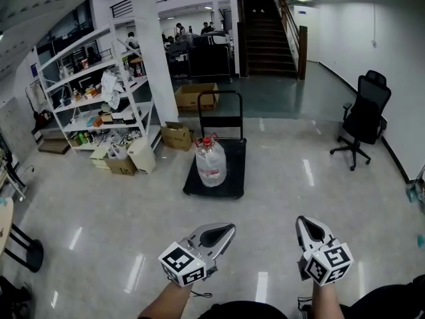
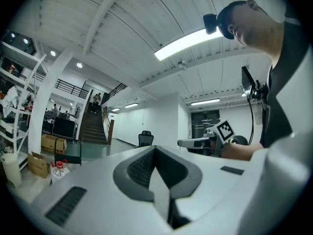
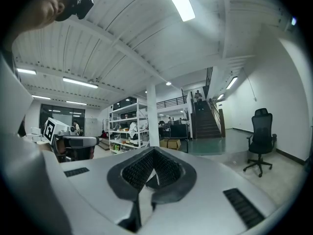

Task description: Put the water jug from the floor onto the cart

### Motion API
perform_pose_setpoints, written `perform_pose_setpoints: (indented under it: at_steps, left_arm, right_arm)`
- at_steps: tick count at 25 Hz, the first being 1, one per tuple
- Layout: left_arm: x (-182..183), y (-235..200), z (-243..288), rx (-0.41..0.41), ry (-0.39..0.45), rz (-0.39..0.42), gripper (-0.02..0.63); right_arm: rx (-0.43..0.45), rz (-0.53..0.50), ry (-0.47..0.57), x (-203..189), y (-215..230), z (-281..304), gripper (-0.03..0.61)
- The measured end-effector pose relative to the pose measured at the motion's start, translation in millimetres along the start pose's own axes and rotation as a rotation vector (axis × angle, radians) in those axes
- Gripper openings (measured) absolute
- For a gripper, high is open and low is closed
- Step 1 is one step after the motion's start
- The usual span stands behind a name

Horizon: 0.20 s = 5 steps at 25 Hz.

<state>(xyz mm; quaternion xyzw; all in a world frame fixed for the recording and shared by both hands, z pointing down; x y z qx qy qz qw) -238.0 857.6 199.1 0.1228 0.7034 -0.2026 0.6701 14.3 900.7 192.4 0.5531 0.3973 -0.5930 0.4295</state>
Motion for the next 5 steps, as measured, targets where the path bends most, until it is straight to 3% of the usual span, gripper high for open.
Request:
perform_pose_setpoints:
  at_steps: [5]
  left_arm:
    - [3.9,1.7,-1.7,0.000,0.005,0.000,0.002]
  right_arm:
    - [-0.004,0.002,0.004,4.0,0.5,-1.0,0.000]
Point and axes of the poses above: the fingertips, and each gripper's own axes: z forward along the fingers, y to its right, x out of its top, the point moved 6 cm from there along -z, backward along the fingers, and after that the axes turned 4 degrees about -z, right-handed, at the moved point
